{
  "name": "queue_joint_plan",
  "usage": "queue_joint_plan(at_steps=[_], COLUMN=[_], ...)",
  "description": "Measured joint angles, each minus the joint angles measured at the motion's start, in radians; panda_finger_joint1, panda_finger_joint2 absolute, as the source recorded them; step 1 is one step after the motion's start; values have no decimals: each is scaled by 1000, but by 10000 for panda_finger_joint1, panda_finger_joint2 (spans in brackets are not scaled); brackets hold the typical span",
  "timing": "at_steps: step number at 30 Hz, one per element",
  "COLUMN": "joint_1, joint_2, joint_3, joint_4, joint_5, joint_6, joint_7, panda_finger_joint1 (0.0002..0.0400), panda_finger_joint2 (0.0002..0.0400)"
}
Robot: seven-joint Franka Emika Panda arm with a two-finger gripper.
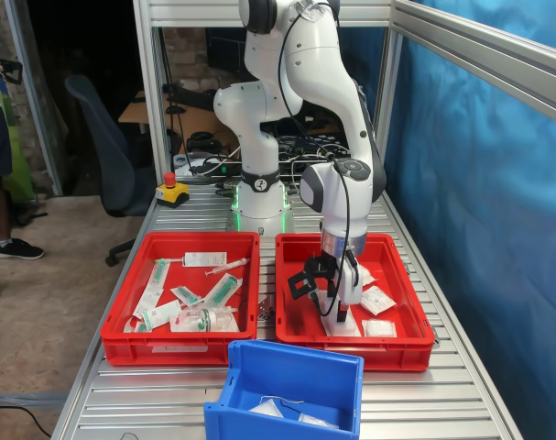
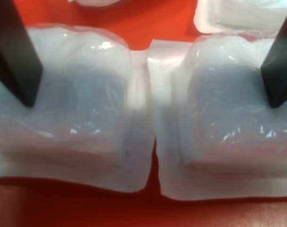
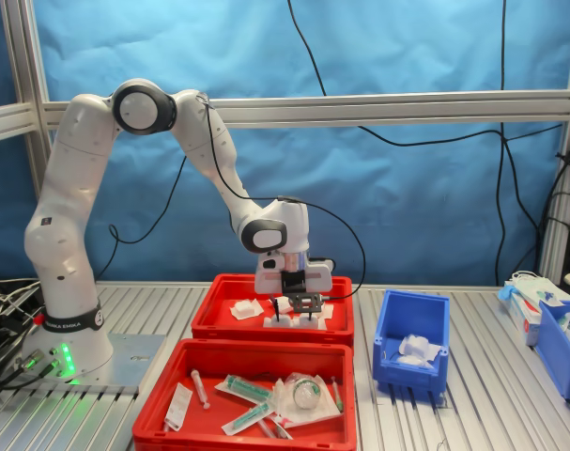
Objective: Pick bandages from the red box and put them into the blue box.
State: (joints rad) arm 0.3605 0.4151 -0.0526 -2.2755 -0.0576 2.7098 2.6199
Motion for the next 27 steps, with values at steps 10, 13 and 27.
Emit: queue_joint_plan(at_steps=[10, 13, 27], joint_1=[1, 4, 23], joint_2=[6, 7, 8], joint_3=[0, 0, 0], joint_4=[2, 2, 2], joint_5=[0, 0, 0], joint_6=[0, 0, 0], joint_7=[0, 0, 0], panda_finger_joint1=[400, 400, 400], panda_finger_joint2=[400, 400, 400])
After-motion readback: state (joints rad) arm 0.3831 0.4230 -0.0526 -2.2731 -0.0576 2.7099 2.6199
